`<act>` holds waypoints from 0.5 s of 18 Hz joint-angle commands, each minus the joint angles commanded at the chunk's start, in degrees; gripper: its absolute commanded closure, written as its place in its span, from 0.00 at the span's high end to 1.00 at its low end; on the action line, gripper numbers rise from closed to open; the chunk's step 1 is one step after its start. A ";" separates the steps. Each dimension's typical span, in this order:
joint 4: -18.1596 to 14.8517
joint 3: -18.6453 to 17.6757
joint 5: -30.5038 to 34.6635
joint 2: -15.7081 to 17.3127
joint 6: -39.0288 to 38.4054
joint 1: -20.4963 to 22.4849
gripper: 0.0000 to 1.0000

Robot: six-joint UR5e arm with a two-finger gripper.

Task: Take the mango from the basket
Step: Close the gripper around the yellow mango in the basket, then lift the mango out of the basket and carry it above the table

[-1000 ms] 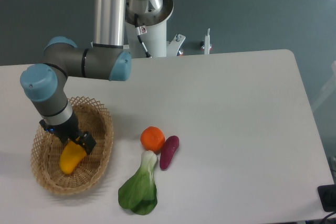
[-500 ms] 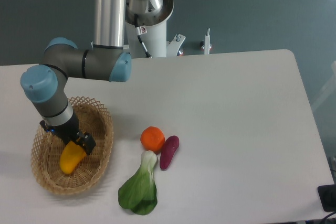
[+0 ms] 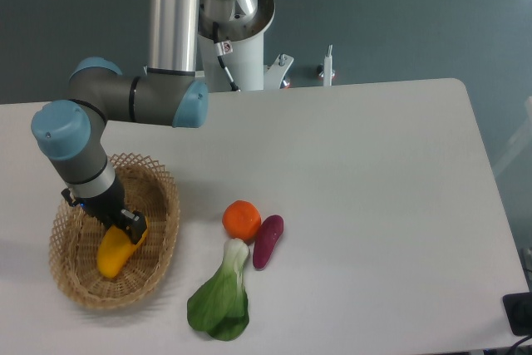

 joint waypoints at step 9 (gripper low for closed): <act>-0.96 0.62 -0.17 6.41 6.06 2.98 0.56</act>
